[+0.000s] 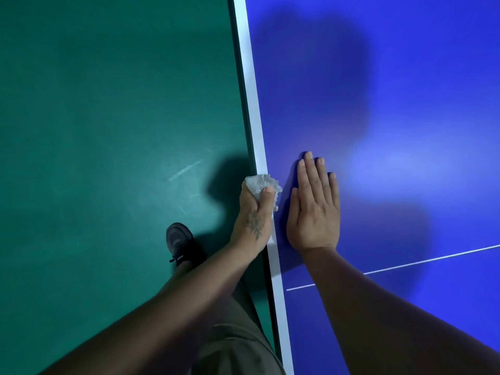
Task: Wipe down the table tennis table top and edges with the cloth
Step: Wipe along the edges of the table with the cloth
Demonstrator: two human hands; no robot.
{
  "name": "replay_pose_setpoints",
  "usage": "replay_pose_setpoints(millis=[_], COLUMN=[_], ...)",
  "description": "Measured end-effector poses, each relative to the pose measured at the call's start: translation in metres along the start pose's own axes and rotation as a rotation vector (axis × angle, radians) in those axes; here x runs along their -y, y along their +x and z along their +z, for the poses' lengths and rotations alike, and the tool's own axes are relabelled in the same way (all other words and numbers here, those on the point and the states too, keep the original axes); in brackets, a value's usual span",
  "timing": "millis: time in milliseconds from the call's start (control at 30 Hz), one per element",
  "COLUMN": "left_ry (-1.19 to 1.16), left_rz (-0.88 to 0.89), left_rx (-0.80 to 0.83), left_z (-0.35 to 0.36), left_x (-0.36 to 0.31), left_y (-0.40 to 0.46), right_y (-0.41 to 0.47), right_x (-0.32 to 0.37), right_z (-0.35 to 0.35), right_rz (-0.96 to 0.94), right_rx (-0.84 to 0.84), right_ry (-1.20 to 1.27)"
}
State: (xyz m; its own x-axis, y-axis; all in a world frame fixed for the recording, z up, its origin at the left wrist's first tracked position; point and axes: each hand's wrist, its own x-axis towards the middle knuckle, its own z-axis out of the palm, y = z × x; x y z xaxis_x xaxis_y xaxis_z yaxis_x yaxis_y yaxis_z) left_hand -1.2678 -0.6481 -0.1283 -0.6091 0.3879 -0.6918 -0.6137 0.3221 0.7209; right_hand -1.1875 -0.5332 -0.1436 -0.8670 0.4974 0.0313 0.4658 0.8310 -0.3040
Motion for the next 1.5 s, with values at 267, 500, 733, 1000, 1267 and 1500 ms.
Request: replay_pose_setpoints(millis=[267,500,733,1000,1267,1500], left_ry=[0.155,0.167,0.233,0.039,0.161,0.005], left_rz=[0.176,0.237,0.002,0.147,0.106,0.224], left_rx=[-0.050,-0.036,0.098,0.065,0.004,0.066], left_z=[-0.019,-0.023,-0.017,-0.029,-0.048,-0.035], left_x=[-0.116,-0.105,-0.066,-0.086,-0.203,-0.147], left_y=[0.113,0.099,0.004,0.083,0.180,0.145], right_y=[0.001,0.002,0.003,0.005,0.008,0.106], right_x=[-0.002,-0.002,0.000,0.005,0.008,0.019], right_z=[-0.001,-0.002,-0.004,-0.006,-0.010,-0.004], right_rz=[0.002,0.000,-0.004,0.023,0.068,0.113], right_rx=[0.016,0.020,0.028,0.033,0.022,-0.093], right_ry=[0.005,0.021,0.016,-0.011,-0.012,0.062])
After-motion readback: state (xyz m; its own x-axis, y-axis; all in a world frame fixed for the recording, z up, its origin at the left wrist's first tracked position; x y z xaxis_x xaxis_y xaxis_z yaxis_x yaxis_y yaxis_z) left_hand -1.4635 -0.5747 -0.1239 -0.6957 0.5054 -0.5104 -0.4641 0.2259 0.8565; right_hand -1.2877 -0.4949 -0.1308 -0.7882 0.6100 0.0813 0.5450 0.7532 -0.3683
